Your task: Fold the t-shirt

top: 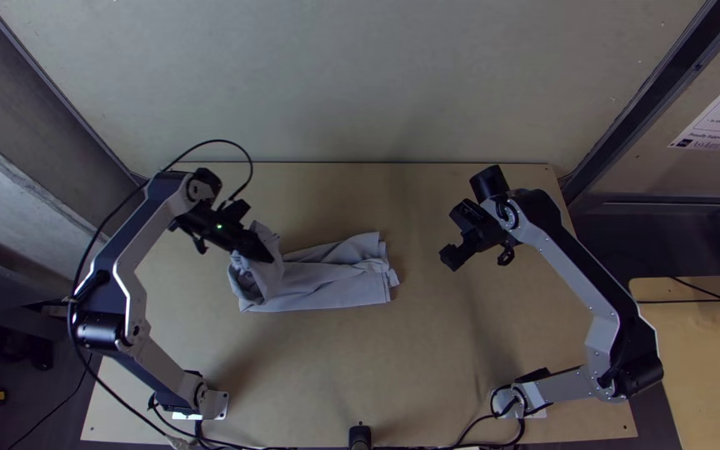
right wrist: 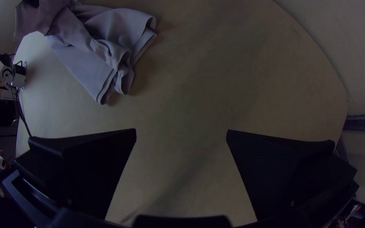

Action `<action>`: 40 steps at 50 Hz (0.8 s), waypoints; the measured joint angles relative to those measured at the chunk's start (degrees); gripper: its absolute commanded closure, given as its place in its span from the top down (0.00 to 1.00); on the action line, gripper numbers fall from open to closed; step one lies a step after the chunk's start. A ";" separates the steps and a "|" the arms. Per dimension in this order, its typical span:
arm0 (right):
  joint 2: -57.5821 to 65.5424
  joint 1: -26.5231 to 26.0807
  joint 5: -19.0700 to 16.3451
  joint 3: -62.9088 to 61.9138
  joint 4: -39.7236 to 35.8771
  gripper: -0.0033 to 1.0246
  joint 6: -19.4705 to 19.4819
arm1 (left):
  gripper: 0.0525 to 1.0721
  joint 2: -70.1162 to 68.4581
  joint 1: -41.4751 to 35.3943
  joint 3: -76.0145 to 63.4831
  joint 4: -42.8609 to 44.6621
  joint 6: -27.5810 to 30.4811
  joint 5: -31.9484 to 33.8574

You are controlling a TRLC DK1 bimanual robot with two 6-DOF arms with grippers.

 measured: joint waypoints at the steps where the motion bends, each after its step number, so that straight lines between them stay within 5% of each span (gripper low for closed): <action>1: -0.28 -0.02 0.00 -0.24 0.00 0.96 0.00 | 0.03 0.74 -0.48 0.37 0.00 -0.44 0.15; 40: -7.54 -3.10 0.00 -5.09 -0.02 0.96 0.02 | 0.03 15.45 -20.15 23.76 0.83 -11.39 -0.09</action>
